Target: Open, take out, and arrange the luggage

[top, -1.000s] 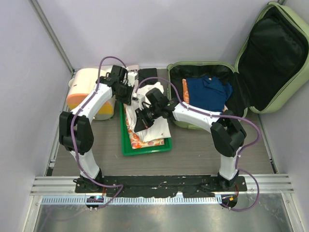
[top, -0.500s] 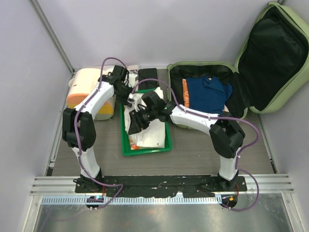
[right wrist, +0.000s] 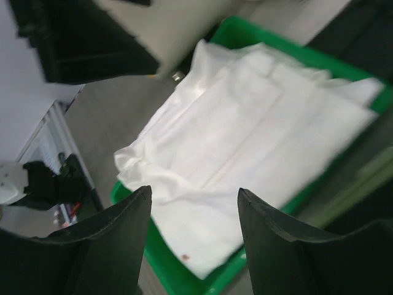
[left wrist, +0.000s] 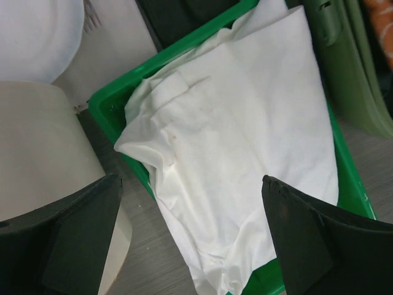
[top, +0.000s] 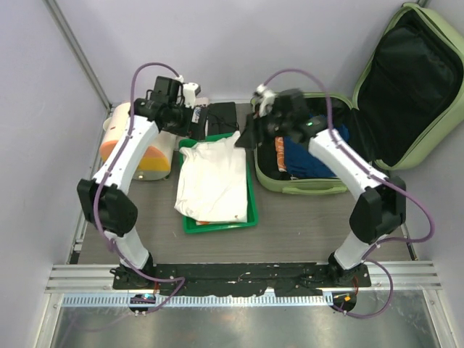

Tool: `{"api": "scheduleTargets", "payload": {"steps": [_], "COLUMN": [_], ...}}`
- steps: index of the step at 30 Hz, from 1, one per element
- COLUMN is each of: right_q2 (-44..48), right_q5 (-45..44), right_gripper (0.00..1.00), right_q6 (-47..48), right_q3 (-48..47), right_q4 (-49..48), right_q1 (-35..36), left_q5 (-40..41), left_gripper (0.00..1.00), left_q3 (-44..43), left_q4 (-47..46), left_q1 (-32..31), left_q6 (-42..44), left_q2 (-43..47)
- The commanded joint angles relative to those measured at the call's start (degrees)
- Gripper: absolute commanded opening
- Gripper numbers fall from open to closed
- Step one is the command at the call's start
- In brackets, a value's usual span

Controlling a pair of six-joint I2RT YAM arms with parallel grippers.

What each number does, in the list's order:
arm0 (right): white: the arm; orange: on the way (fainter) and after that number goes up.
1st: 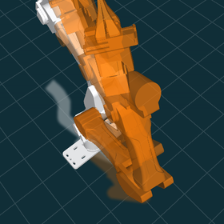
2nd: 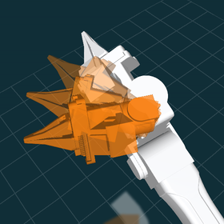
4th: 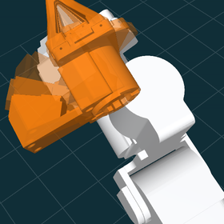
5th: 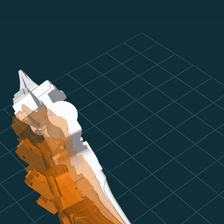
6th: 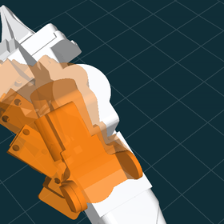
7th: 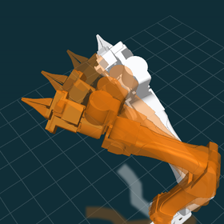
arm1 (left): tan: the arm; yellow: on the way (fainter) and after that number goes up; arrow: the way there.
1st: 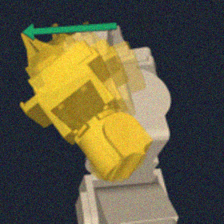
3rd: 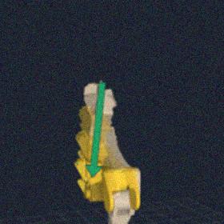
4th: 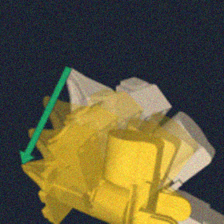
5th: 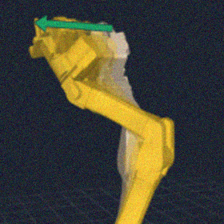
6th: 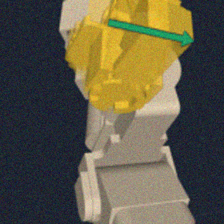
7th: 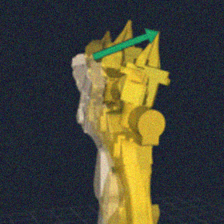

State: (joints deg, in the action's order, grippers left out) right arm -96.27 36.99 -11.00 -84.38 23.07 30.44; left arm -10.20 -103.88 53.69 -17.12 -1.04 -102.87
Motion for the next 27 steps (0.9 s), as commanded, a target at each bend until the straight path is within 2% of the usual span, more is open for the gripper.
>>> {"api": "scheduleTargets", "payload": {"steps": [1,4,8,11,16,20,23,27], "right_q2": [4.69,4.25,2.14,0.12,-4.79,-9.19,-12.71,-13.95], "right_q5": [-1.04,-5.87,-12.63,-15.46,-15.72,-17.39,-18.45,-18.53], "right_gripper": [0.64,0.67,0.68,0.64,0.61,0.58,0.54,0.53], "right_q6": [10.70,18.70,24.44,25.94,22.61,19.36,18.74,17.69], "right_q3": [-7.02,-8.17,-8.96,-7.47,-5.97,-6.94,-9.22,-8.71], "right_q4": [10.66,16.64,22.54,23.78,21.58,18.77,19.64,20.26], "right_q1": [-12.46,-19.85,-24.89,-25.16,-24.20,-23.85,-23.32,-21.65], "left_q5": [0.44,2.28,0.18,-2.02,-2.81,-3.51,-5.09,-7.11], "left_gripper": [1.00,1.00,1.00,1.00,1.00,0.99,1.00,1.00], "left_q3": [-1.77,-2.12,-6.77,-4.59,-0.54,1.04,2.97,2.46], "left_q4": [-2.88,-3.25,3.51,1.43,-3.59,-5.17,-8.16,-11.33], "left_q1": [0.16,0.16,0.34,0.60,0.60,0.60,0.51,0.51], "left_q6": [0.77,1.92,3.50,2.89,2.62,1.31,-0.98,-2.73], "left_q2": [9.52,11.20,8.66,9.35,10.41,10.14,10.15,8.48]}}
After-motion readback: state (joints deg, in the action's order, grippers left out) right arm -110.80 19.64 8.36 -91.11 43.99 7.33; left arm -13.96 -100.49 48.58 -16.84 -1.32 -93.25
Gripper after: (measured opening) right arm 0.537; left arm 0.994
